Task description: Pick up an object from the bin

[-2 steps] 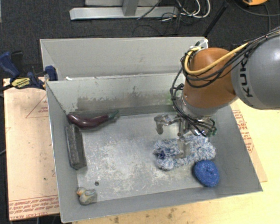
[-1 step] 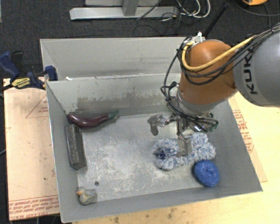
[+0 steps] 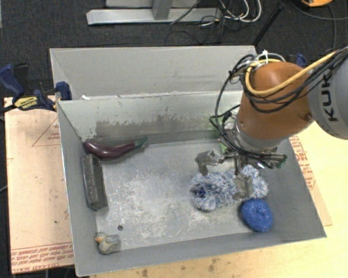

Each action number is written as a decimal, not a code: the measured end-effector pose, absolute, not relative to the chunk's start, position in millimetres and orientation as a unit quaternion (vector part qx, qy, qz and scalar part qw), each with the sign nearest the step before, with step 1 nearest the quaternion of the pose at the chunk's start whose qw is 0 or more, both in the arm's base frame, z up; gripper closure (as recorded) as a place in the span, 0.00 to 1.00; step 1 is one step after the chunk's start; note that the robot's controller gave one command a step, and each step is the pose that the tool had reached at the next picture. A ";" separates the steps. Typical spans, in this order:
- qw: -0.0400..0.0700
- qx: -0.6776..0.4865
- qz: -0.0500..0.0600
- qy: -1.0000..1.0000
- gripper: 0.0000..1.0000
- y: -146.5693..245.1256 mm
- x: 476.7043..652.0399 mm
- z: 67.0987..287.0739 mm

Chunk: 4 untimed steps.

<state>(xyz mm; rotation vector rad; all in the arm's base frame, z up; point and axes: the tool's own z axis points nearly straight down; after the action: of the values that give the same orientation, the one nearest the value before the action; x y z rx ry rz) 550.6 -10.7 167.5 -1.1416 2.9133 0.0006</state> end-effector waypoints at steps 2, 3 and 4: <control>0.001 -0.340 0.001 0.940 0.00 -16.1 553.9 111.1; 0.001 -0.410 0.001 0.912 1.00 -28.4 575.6 87.8; 0.001 -0.410 0.001 0.912 1.00 -28.3 575.6 87.7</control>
Offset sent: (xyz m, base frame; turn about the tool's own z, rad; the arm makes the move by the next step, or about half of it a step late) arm 0.0044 -0.0034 -0.0638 0.0443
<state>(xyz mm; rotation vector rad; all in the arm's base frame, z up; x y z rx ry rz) 575.6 -28.3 87.7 -1.2882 2.8639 0.0035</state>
